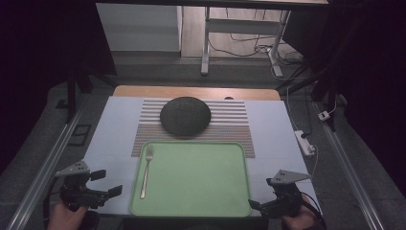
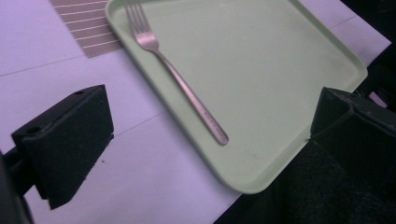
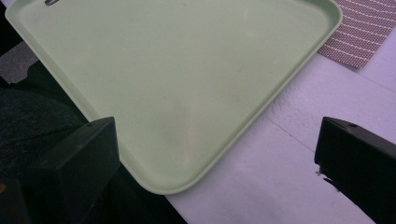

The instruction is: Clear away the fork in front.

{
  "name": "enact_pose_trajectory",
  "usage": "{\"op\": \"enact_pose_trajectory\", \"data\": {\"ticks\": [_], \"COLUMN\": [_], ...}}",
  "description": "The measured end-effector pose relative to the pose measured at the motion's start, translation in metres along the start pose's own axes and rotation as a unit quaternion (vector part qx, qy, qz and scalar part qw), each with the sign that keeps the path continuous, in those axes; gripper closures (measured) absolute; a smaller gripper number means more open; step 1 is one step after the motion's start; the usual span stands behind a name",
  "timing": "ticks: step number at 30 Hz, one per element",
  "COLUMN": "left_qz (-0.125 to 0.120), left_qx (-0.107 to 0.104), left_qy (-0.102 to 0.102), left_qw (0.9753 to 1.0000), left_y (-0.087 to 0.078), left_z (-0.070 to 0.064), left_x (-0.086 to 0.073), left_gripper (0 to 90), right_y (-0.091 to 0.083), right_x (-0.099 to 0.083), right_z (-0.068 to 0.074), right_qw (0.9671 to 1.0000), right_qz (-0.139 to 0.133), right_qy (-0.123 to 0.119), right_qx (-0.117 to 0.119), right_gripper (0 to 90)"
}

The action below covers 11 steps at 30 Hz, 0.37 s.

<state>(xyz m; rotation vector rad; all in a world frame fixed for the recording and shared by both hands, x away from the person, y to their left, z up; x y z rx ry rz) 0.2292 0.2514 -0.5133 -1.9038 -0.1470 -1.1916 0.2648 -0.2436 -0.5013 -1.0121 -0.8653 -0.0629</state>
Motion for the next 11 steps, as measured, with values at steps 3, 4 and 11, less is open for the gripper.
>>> {"op": "enact_pose_trajectory", "data": {"ticks": [3,4,11], "left_qz": [0.012,0.022,0.058], "left_qx": [0.014,0.02,0.026], "left_qy": [-0.001,0.0,0.002], "left_qw": [0.9998,0.9996,0.998], "left_y": [-0.0034,-0.0044,0.0005], "left_z": [0.0015,0.0019,0.0023], "left_x": [-0.0043,-0.0063,-0.0079], "left_gripper": [0.0,0.0,0.0], "right_y": [0.0,-0.0001,0.0008], "right_x": [0.0,0.0,-0.0005], "right_z": [0.0,0.0002,0.0004], "right_qw": [1.0,1.0,1.0], "right_qz": [0.0,0.0,0.004], "right_qy": [0.0,0.0,-0.003], "right_qx": [0.0,0.0,-0.004], "right_gripper": [0.0,0.0,0.0]}}
Point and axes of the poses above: each handheld gripper's, and its own axes: y roughly forward along the jaws, x roughly out of its top, z roughly to its left, the point moved 6 cm from there along y, roughly forward along the jaws, and after that the axes turned 13 degrees about y, right-handed, at the moved point
